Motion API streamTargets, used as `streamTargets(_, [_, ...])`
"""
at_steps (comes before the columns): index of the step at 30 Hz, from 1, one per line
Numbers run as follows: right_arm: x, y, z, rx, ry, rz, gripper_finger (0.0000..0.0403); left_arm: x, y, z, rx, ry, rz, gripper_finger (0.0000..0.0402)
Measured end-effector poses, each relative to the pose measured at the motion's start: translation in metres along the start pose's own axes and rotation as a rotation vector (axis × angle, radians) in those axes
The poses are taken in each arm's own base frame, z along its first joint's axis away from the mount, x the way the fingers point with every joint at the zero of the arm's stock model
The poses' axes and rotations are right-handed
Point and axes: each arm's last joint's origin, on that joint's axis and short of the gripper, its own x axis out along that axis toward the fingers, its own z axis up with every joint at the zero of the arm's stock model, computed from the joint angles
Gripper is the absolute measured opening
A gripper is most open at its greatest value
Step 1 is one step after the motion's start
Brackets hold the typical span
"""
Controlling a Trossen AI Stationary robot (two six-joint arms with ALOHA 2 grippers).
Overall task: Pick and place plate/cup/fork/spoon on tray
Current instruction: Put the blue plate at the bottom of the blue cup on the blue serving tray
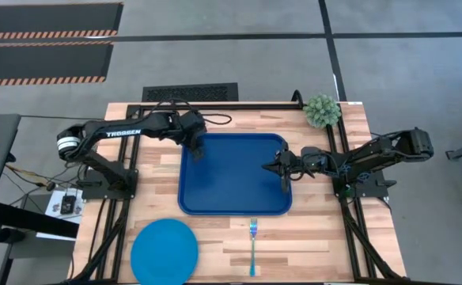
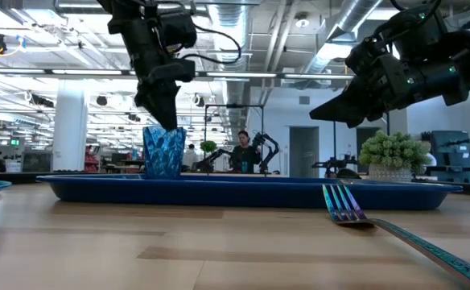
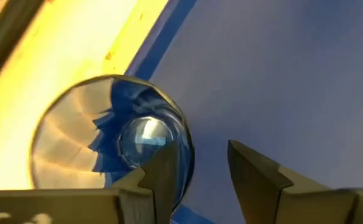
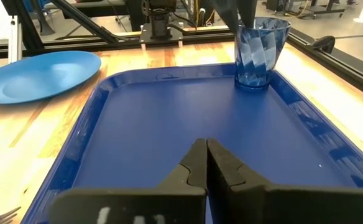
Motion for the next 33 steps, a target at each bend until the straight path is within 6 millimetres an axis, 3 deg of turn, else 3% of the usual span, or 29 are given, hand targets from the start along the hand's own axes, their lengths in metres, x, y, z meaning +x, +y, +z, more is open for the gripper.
streamTargets(14, [0.0, 0.0, 0.0, 0.001, -0.001, 0.0, 0.0013, -0.059, 0.001, -0.01, 0.026, -0.178, 0.029, 0.0135])
streamTargets(22, [0.0, 0.0, 0.0, 0.001, -0.001, 0.0, 0.0017, -0.088, -0.029, -0.033, 0.184, -0.186, -0.05, 0.0135])
streamTargets(28, [0.0, 0.0, 0.0, 0.0, -0.001, 0.0, 0.0014, -0.082, -0.061, -0.064, 0.255, -0.116, -0.167, 0.0127])
streamTargets(33, [0.0, 0.0, 0.0, 0.0, -0.001, 0.0, 0.0016, -0.064, -0.077, -0.101, 0.253, -0.004, -0.216, 0.0079])
